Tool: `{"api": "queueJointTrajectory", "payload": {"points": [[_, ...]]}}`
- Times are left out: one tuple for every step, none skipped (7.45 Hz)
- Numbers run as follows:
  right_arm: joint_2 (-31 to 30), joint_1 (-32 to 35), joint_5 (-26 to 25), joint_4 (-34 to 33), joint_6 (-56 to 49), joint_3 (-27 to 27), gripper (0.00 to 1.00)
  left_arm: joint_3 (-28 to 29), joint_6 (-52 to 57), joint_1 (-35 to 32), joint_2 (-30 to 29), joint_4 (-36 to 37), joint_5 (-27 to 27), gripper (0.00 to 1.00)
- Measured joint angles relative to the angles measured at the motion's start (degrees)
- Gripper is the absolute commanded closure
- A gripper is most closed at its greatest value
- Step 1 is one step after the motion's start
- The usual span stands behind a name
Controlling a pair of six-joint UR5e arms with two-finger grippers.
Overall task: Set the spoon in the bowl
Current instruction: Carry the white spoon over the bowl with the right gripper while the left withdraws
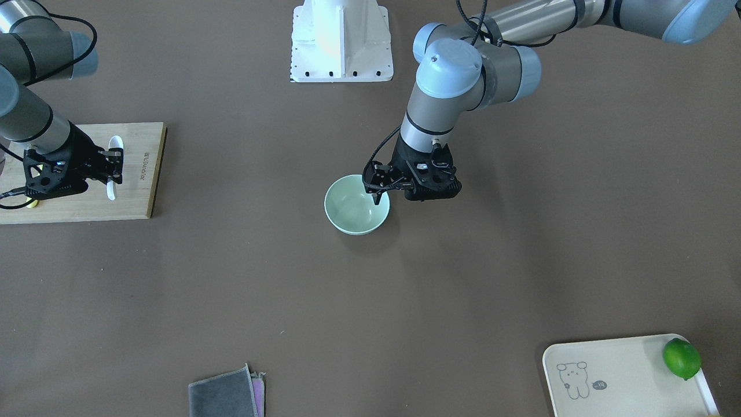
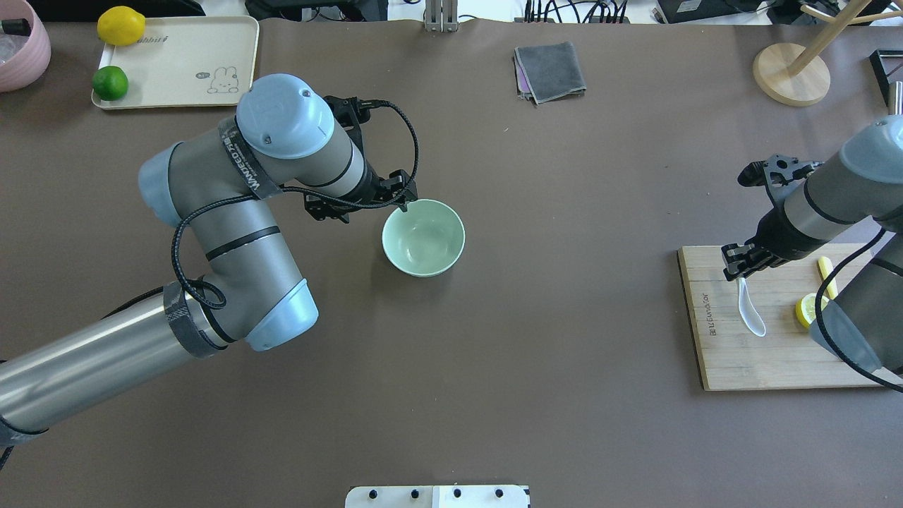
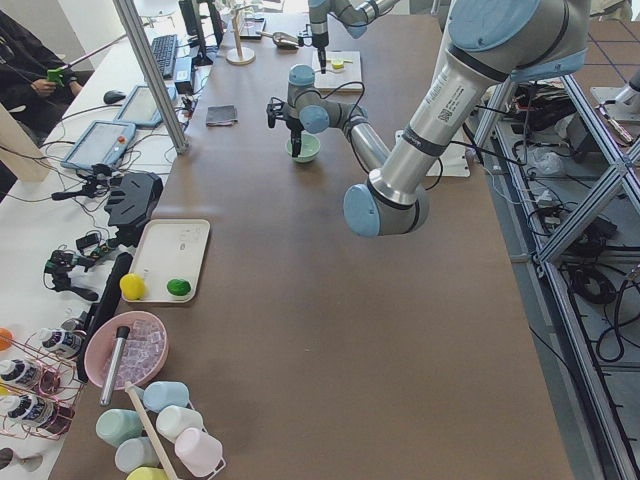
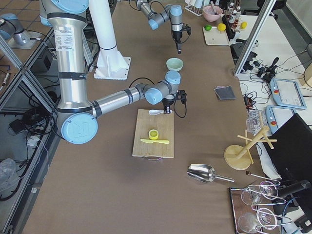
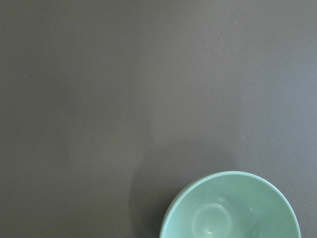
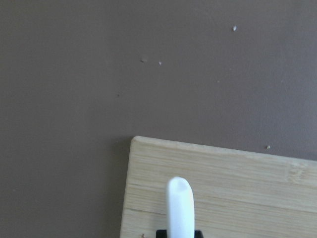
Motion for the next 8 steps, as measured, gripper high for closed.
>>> {"api": "queueJointTrajectory", "payload": {"points": [[1.35, 1.34, -0.01, 0.02, 0.05, 0.62, 1.00, -0.76, 0.52, -0.57, 1.62, -1.90, 2.98, 0.02], [3.70, 2.48, -0.11, 0.11, 0.08, 1.07, 1.00, -1.33, 0.92, -1.05, 3.12, -5.16, 5.27, 0.02], [6.50, 3.11, -0.35, 0.15, 0.05, 1.46, 1.00, -1.63, 2.24, -1.81, 4.21, -7.67, 6.25, 0.02], [9.20, 3.34, -0.54, 0.05, 0.06, 1.57, 1.00, -1.84, 4.26, -2.70, 5.32, -9.21, 6.73, 0.02], [11.37, 3.24, -0.86, -0.12, 0.42, 1.38, 1.00, -1.54, 5.35, -3.50, 6.92, -10.95, 7.11, 0.02], [13.57, 2.63, -1.66, -0.24, 2.18, 1.00, 1.00, -0.68, 6.34, -4.78, 9.08, -13.69, 7.30, 0.02], [16.45, 1.23, -2.89, -0.36, 5.24, 0.11, 1.00, 0.02, 9.20, -6.63, 11.37, -15.97, 6.80, 0.02], [20.20, -0.69, -4.51, -1.24, 8.52, -1.33, 1.00, 0.33, 14.19, -8.85, 13.66, -16.83, 5.12, 0.02]]}}
